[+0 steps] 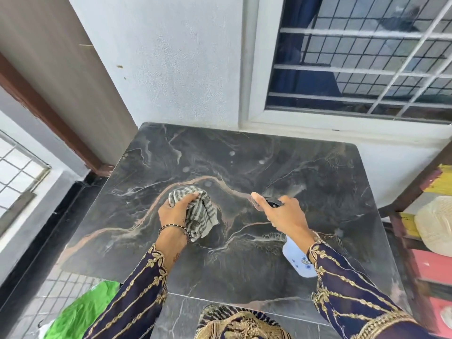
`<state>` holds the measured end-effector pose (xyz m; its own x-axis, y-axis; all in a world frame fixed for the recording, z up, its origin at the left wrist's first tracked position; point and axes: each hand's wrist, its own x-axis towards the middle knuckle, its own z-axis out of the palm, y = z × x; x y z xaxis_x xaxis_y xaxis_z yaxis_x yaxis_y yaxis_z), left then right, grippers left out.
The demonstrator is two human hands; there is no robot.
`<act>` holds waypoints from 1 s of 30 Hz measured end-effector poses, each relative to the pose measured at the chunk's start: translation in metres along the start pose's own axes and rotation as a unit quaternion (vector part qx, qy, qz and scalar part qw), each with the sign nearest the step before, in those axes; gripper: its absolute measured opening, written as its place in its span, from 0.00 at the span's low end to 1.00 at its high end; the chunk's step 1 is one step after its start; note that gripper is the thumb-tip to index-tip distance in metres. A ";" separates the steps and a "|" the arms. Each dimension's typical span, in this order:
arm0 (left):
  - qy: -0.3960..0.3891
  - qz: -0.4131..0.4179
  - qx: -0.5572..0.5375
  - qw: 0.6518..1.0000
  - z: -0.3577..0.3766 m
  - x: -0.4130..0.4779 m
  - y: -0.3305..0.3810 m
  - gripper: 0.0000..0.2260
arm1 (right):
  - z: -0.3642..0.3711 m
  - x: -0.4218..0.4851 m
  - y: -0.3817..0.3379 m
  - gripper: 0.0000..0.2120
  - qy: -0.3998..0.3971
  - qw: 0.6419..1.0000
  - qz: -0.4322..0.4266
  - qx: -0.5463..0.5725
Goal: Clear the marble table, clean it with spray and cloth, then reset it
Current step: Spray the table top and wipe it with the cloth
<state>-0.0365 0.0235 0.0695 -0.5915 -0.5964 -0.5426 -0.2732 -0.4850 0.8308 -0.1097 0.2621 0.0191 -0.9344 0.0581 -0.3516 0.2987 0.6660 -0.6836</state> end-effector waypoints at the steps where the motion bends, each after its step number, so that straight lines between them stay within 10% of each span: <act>1: -0.005 0.001 0.006 1.000 0.001 0.001 0.000 0.08 | 0.001 0.000 -0.001 0.46 0.003 1.000 0.006 0.018; 15: -0.111 -0.024 0.071 0.991 0.057 -0.008 -0.021 0.11 | -0.051 -0.014 0.031 0.42 0.047 0.976 0.043 0.207; 30: -0.259 -0.009 0.168 0.951 0.271 -0.103 -0.091 0.10 | -0.226 0.026 0.172 0.31 0.191 0.932 0.012 0.306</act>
<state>-0.1562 0.3026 0.0838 -0.8550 -0.1525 -0.4957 -0.4624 -0.2088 0.8617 -0.1269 0.5464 0.0372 -0.8921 0.4065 -0.1971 0.2654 0.1184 -0.9568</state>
